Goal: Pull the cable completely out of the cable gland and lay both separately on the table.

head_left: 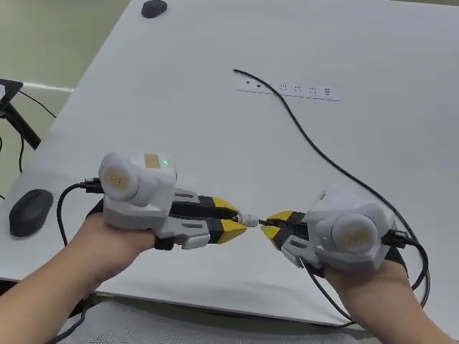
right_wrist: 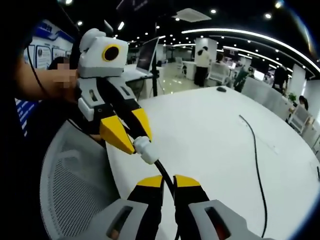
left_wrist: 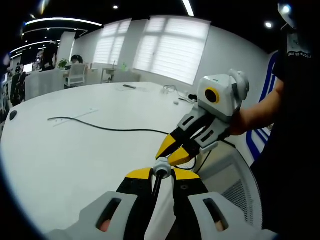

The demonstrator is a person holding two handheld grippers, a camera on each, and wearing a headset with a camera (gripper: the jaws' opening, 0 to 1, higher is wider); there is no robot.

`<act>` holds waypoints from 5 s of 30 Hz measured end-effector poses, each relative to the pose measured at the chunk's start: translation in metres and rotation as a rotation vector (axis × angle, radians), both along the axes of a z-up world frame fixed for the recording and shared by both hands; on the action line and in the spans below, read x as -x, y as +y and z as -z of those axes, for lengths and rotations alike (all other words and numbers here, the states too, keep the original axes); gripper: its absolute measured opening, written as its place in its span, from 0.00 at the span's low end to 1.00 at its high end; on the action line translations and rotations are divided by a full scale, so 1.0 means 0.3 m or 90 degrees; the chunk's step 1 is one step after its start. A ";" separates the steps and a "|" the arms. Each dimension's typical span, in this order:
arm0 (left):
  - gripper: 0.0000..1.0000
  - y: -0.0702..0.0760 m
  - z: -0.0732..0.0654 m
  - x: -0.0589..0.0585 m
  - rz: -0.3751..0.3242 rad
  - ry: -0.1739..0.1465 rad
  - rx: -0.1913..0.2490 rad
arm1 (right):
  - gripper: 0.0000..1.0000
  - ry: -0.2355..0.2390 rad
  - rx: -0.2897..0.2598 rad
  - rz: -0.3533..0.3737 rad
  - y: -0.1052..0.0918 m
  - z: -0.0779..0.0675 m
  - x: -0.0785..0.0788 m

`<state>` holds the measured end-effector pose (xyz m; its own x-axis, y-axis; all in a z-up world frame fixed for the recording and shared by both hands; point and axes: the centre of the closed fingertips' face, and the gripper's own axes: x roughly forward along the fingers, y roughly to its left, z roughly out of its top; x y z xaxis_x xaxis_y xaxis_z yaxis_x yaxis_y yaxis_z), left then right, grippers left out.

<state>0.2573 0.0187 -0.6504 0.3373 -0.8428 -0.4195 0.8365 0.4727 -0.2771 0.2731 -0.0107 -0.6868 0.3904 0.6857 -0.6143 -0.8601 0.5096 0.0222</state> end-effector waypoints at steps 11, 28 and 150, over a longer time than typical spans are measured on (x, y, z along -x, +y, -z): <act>0.15 0.003 -0.010 -0.012 0.004 -0.016 -0.002 | 0.02 0.123 -0.060 0.117 -0.087 0.089 -0.028; 0.15 -0.001 -0.039 -0.011 0.010 -0.037 0.007 | 0.02 0.319 -0.137 0.294 -0.203 0.227 -0.024; 0.15 0.023 -0.074 -0.001 -0.006 -0.017 0.031 | 0.00 0.068 -0.023 0.031 -0.067 0.074 0.020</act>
